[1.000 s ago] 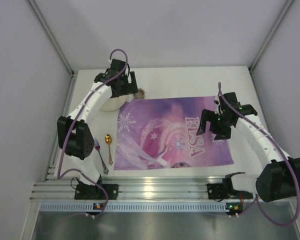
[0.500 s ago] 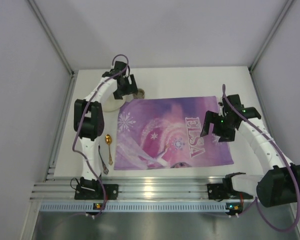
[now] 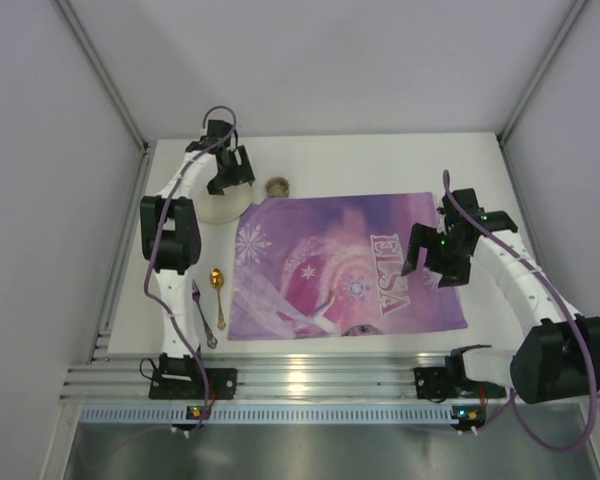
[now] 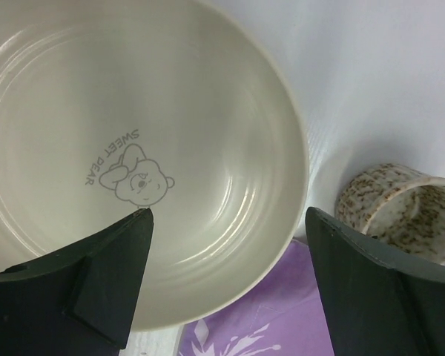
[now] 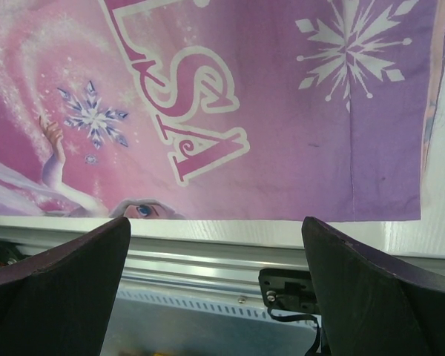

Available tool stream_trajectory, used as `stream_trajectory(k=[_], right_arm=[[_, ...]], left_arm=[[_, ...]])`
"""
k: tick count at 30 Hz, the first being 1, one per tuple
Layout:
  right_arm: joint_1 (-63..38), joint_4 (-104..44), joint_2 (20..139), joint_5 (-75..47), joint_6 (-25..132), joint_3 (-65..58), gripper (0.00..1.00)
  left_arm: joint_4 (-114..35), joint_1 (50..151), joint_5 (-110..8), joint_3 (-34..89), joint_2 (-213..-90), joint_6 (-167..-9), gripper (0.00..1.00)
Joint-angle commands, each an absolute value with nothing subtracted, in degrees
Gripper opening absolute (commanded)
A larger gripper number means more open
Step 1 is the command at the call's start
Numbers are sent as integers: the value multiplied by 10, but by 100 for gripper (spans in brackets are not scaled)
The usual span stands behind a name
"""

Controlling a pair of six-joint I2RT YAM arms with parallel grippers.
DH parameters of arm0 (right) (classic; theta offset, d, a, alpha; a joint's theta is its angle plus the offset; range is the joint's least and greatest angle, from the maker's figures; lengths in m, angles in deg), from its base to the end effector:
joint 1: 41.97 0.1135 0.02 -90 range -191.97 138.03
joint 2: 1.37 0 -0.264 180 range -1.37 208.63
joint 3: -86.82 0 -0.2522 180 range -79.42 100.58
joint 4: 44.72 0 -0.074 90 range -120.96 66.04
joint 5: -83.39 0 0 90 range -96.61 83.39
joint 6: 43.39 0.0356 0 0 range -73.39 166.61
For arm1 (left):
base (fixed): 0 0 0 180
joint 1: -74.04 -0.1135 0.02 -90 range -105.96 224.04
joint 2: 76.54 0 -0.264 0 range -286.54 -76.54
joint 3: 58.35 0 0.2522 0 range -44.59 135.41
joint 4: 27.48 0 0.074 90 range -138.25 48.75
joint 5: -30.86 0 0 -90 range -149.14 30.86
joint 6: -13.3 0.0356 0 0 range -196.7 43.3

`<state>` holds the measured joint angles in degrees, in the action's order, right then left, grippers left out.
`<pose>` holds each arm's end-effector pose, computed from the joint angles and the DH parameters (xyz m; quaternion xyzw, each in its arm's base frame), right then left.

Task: Set the dinner table for one person

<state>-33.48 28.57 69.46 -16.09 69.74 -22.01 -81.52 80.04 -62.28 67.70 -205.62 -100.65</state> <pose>0.2142 0.0379 0.2600 0.1134 0.9791 0.1189 0.1199 0.4953 -0.0501 0.2132 -0.1572 0.9457 -0.0478 0.2805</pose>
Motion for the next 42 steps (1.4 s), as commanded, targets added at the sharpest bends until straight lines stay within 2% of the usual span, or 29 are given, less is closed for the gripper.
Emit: stream_trajectory(k=[1, 11, 22, 42], right_arm=[[-341, 284, 703, -157, 710, -197, 100], [-341, 272, 738, -169, 712, -183, 100], [-341, 262, 752, -169, 713, -193, 100], [-343, 261, 777, -161, 681, -187, 100]], left_arm=[[-812, 800, -650, 707, -2072, -983, 89], [-811, 802, -648, 711, -2098, -974, 85], [-764, 834, -637, 679, -2028, -960, 81], [-802, 887, -735, 678, -2073, -923, 74]])
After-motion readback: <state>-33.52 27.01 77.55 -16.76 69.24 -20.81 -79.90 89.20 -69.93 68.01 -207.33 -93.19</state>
